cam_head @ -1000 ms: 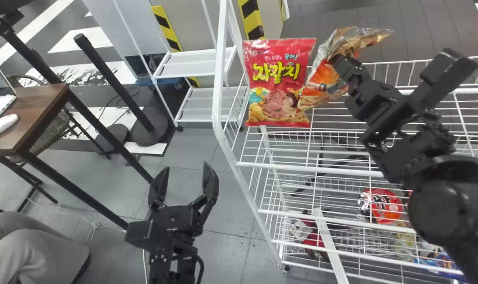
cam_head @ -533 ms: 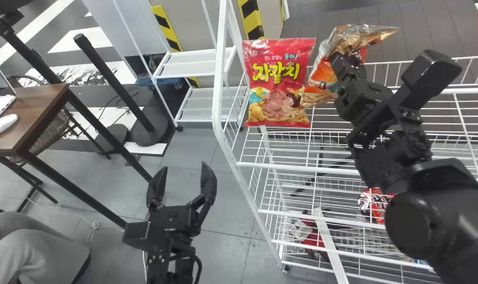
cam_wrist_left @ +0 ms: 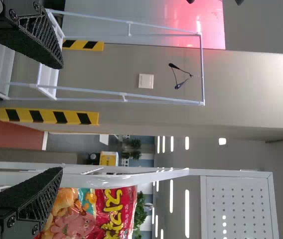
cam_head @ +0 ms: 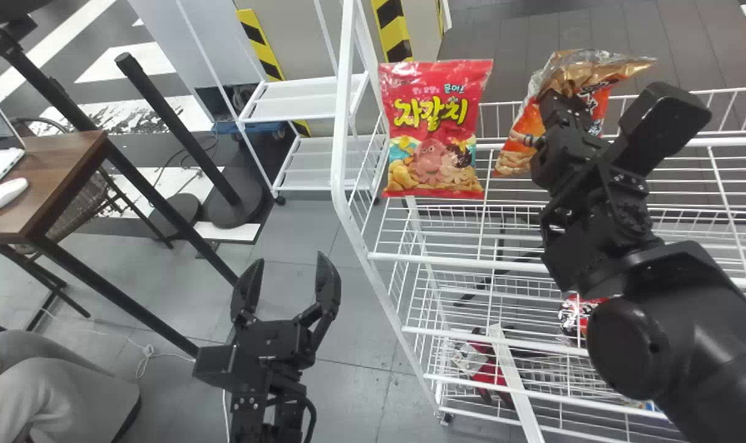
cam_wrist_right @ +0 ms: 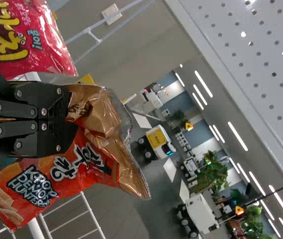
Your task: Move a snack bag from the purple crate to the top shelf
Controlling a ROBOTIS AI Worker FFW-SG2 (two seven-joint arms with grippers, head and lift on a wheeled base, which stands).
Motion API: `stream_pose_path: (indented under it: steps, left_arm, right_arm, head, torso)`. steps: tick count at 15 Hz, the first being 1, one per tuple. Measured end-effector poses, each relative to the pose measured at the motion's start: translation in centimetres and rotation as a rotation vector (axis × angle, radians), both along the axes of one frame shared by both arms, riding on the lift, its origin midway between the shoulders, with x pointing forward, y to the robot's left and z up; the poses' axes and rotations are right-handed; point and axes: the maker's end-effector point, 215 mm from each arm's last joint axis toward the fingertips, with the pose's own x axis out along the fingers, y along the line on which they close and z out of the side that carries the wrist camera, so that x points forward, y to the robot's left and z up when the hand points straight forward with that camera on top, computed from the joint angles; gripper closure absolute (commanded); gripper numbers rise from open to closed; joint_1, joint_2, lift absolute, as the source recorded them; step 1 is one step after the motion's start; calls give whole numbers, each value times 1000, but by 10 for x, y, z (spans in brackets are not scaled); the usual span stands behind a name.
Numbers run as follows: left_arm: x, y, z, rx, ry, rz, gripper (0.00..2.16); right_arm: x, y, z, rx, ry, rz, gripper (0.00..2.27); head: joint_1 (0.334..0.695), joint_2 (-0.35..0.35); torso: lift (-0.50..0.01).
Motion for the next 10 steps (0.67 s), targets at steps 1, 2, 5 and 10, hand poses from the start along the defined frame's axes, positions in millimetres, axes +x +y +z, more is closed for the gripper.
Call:
stream_pose_path:
  steps: [1, 2, 5, 10]
  left_arm:
    - [0, 0, 0, 0, 1, -1, 80]
    - [1, 0, 0, 0, 0, 0, 80]
    - [2, 0, 0, 0, -4, 1, 80]
    - [2, 1, 0, -1, -7, 4, 80]
  right_arm:
    - [2, -1, -6, 5, 16, 0, 2236]
    - [6, -2, -12, 14, 33, 4, 2233]
    - [14, -5, -29, 21, 73, 8, 2199]
    - [20, 4, -42, 46, 95, 63, 2199]
  head:
    - [695, 350]
    - [695, 350]
    - [695, 350]
    - [695, 350]
  torso:
    - [0]
    - [0]
    - [0]
    - [0]
